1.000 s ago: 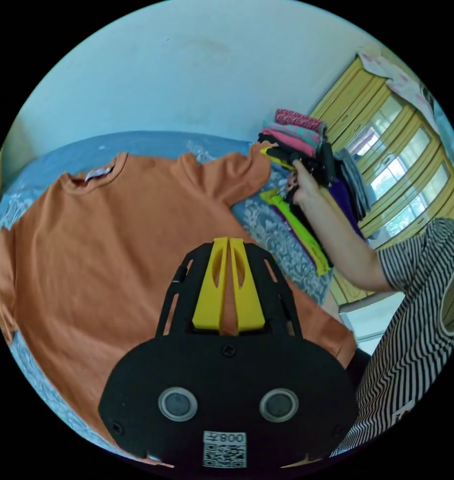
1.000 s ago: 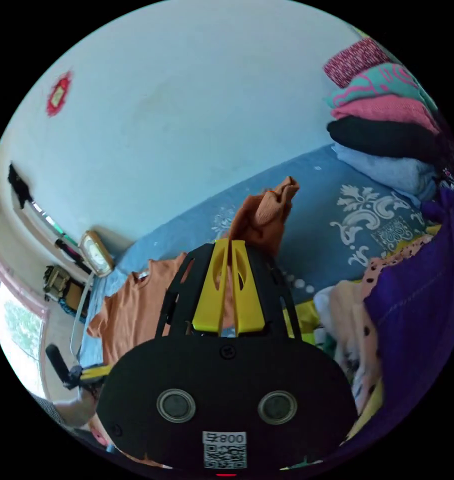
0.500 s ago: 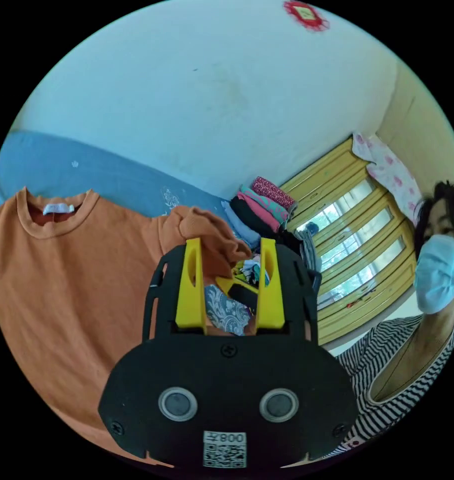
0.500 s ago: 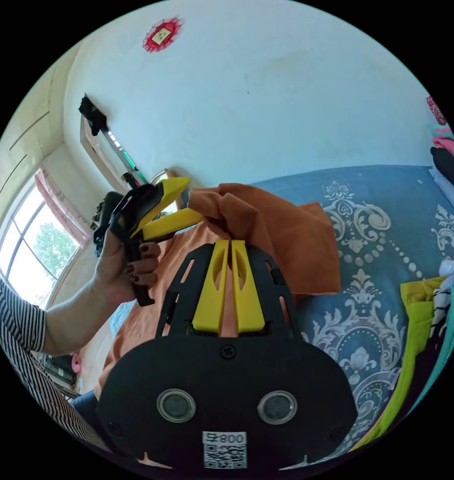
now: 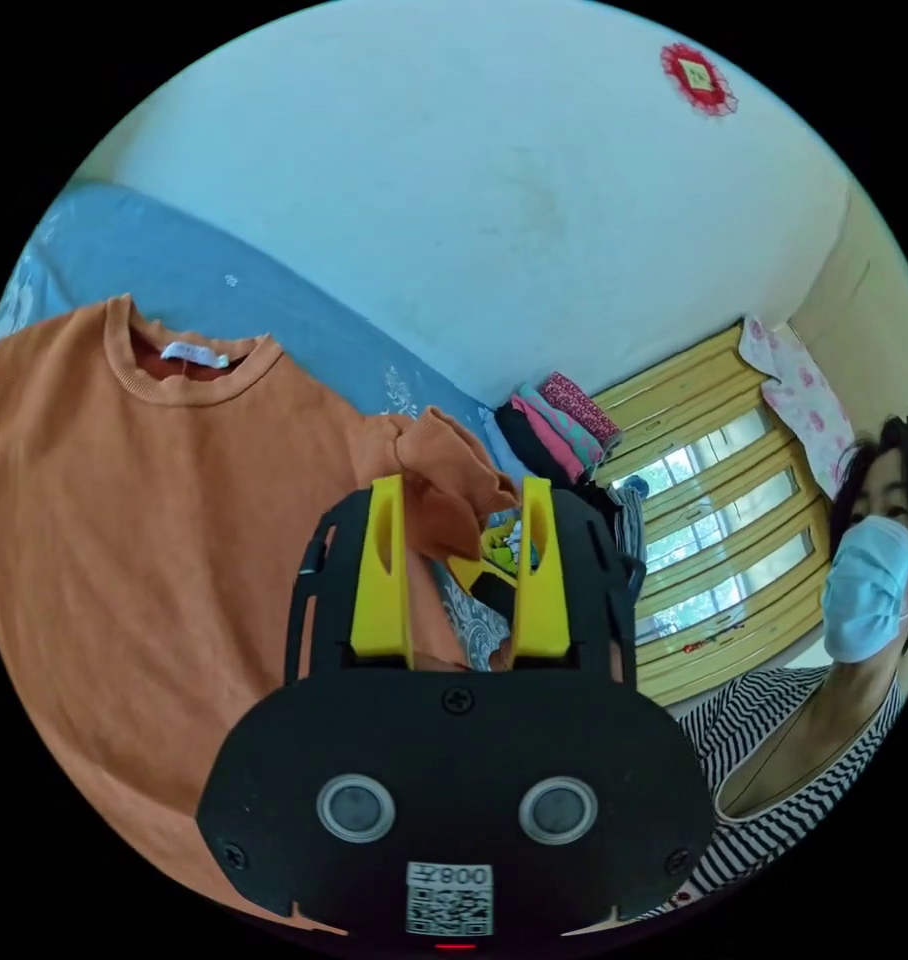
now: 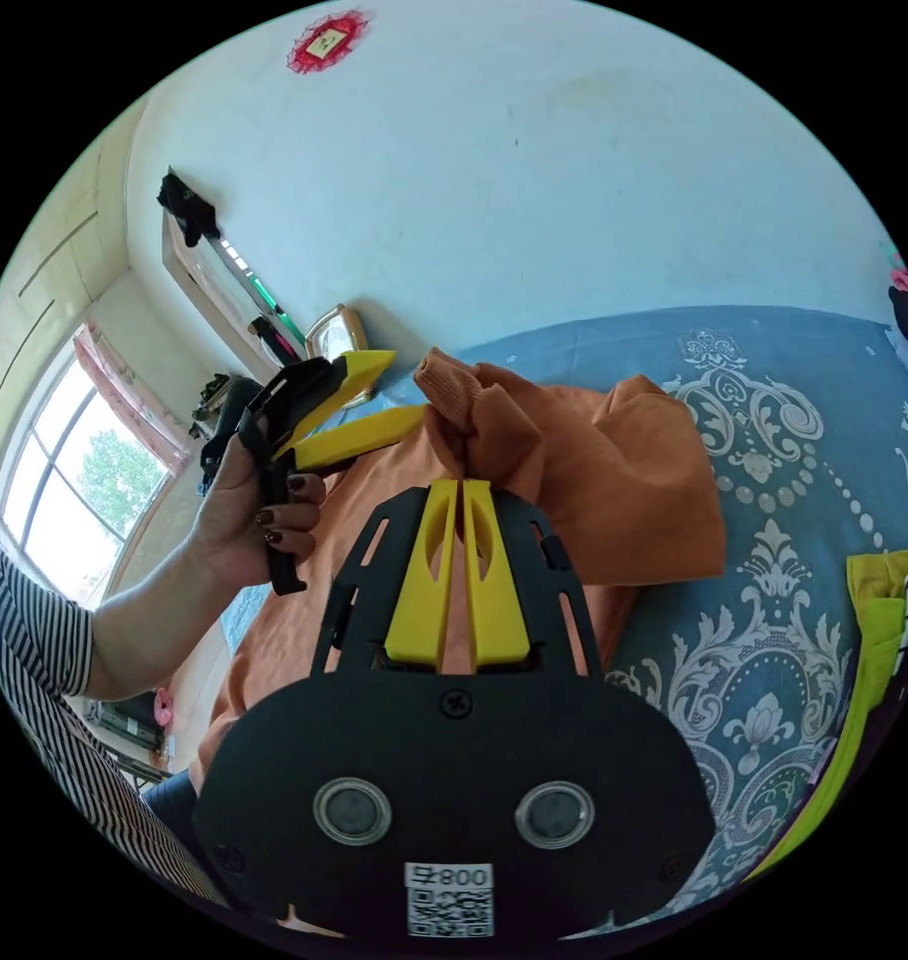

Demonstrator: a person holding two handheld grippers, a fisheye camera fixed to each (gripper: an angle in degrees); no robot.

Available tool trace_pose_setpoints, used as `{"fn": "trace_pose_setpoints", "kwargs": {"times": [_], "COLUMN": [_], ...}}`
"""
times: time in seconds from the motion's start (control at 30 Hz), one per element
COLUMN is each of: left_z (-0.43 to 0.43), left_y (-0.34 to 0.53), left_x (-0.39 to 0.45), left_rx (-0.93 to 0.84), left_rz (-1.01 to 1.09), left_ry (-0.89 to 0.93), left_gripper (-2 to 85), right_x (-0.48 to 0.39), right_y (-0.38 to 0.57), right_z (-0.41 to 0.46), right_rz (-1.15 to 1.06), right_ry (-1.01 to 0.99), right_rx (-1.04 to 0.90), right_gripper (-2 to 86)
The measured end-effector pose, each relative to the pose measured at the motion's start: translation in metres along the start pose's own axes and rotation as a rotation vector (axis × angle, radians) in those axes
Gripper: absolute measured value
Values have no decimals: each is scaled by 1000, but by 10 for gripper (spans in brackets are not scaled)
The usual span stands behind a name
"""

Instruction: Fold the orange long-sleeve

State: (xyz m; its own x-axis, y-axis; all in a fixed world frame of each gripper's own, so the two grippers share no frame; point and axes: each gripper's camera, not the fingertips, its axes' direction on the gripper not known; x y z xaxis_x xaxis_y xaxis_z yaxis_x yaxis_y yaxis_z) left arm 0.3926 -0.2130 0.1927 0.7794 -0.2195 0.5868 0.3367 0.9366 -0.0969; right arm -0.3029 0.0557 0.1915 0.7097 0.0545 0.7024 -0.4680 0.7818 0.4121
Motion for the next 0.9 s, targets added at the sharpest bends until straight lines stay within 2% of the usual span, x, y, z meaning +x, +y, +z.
{"fn": "trace_pose_setpoints", "kwargs": {"times": [0.2,0.4,0.9], "left_z": [1,1,-58], "left_y": [-11,-21,-66], "left_x": [-38,-56,-15], "left_rx": [-16,-44,2], "left_rz": [-123,-139,102], "left_ry": [52,38,57], "left_gripper": [158,53,25], "right_x": [-26,-50,-141], "right_y": [-7,-17,-69], "right_z": [25,38,30], "right_rz": [-31,-36,-134], "right_ry": [35,36,-44], "right_rx": [-73,-98,24], "right_gripper": [5,5,6]}}
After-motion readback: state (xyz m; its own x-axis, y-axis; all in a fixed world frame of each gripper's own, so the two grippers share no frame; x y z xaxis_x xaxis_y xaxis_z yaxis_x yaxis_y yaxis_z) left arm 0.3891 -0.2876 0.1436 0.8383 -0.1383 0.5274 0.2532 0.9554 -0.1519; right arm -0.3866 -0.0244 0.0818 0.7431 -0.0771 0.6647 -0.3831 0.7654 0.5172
